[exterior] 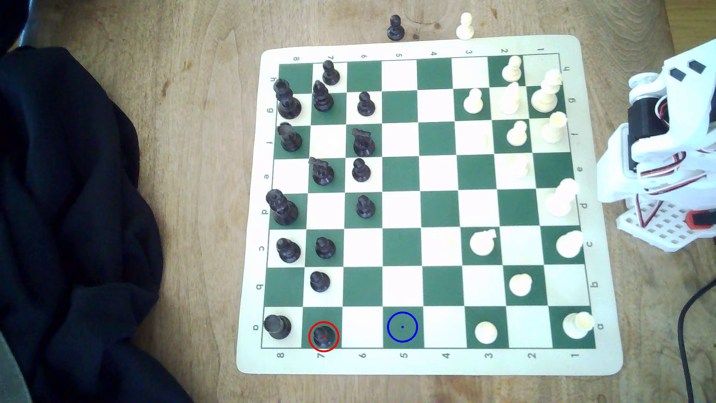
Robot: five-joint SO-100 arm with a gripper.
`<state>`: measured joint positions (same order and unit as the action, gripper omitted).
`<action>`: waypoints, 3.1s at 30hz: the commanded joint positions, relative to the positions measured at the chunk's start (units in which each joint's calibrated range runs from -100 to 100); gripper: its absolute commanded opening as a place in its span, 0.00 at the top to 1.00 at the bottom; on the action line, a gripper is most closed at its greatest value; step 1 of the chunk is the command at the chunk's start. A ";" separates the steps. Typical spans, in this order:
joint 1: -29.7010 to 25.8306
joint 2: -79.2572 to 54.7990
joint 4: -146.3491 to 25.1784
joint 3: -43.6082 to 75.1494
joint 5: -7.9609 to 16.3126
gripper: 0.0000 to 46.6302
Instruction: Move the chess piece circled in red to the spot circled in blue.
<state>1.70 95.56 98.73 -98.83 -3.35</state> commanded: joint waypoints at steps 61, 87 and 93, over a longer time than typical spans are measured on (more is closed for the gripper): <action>-21.45 -84.52 -140.82 79.42 7.42 0.79; -23.09 -109.74 -140.08 101.82 8.99 0.70; -24.57 -110.92 -141.80 105.26 9.67 0.69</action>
<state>-22.05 -16.46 -42.79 0.05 6.13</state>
